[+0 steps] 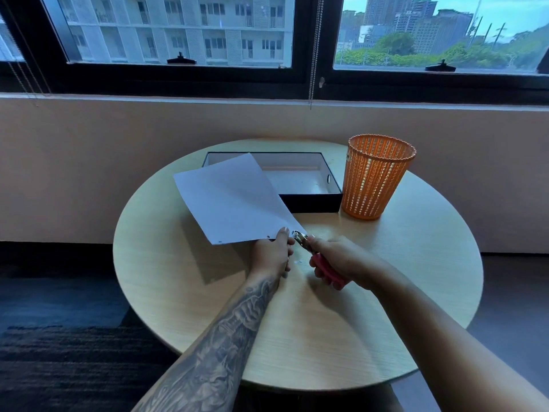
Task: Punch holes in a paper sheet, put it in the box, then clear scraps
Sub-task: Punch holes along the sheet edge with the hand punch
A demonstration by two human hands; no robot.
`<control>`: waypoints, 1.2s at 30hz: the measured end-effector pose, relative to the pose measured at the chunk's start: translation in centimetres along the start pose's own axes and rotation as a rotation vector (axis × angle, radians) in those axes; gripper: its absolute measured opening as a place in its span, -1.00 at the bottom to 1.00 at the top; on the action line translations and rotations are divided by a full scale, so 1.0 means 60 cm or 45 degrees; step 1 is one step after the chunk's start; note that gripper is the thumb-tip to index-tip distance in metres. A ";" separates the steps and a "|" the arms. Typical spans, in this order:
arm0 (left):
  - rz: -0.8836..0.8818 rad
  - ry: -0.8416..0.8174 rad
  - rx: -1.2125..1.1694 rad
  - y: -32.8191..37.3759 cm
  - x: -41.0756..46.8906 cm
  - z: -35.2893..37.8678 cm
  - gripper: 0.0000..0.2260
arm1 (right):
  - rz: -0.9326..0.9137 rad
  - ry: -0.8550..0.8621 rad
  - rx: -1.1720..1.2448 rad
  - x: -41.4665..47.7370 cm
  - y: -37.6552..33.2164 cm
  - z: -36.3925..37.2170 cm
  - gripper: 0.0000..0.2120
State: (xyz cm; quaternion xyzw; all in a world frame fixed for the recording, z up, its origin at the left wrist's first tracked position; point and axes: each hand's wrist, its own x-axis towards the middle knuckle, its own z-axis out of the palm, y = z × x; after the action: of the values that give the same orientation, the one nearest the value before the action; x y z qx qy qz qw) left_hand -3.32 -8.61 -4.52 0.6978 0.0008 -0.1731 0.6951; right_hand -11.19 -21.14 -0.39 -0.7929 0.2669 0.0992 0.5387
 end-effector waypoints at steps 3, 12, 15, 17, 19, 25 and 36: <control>-0.005 -0.003 0.057 0.001 0.004 0.001 -0.64 | 0.052 0.008 0.000 0.018 0.005 0.002 -0.45; -0.027 0.000 0.121 0.006 0.006 0.004 -0.65 | 0.095 -0.003 -0.037 0.032 0.004 0.003 -0.47; -0.032 -0.014 0.114 0.008 0.004 0.005 -0.66 | 0.084 0.011 -0.119 0.033 0.004 0.005 -0.44; -0.036 -0.008 0.126 0.008 0.002 0.006 -0.66 | 0.098 -0.013 -0.107 0.032 0.002 0.002 -0.43; -0.035 -0.002 0.139 0.007 0.003 0.005 -0.64 | 0.114 -0.052 -0.049 0.025 -0.002 -0.001 -0.45; -0.020 -0.014 0.075 -0.003 0.006 -0.006 -0.61 | 0.093 -0.049 0.096 -0.004 0.005 -0.030 -0.51; -0.043 -0.066 -0.165 0.007 -0.025 -0.025 -0.69 | -0.119 0.614 -1.013 0.007 0.075 -0.044 -0.58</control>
State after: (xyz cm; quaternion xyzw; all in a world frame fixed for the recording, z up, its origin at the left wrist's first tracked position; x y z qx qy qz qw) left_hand -4.29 -6.81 -3.76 0.6464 0.0059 -0.2025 0.7356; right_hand -13.55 -24.92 -3.15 -0.9495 0.2897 -0.0176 0.1192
